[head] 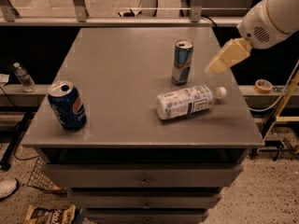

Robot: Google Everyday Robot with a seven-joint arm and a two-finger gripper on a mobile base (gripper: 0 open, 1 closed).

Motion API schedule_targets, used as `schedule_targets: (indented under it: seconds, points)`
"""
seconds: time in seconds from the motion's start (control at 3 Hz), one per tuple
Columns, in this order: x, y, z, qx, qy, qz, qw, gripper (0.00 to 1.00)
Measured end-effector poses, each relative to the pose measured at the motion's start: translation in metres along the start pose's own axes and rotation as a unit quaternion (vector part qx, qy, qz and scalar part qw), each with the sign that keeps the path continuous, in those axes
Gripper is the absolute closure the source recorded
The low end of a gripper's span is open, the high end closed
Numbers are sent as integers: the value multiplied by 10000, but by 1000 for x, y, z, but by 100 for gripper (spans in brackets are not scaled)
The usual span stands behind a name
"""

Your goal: Move redbull can near pepsi can

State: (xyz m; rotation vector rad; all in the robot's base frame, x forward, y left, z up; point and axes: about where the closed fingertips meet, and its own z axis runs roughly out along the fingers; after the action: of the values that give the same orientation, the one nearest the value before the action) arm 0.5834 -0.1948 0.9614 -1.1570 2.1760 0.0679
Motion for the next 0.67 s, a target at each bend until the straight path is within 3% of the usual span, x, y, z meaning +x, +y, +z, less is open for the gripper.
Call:
schedule_targets:
  seconds: [0.33, 0.67]
  points:
    - [-22, -9, 20, 22, -308, 415, 9987, 0]
    - [-37, -8, 41, -81, -327, 506, 9981, 0]
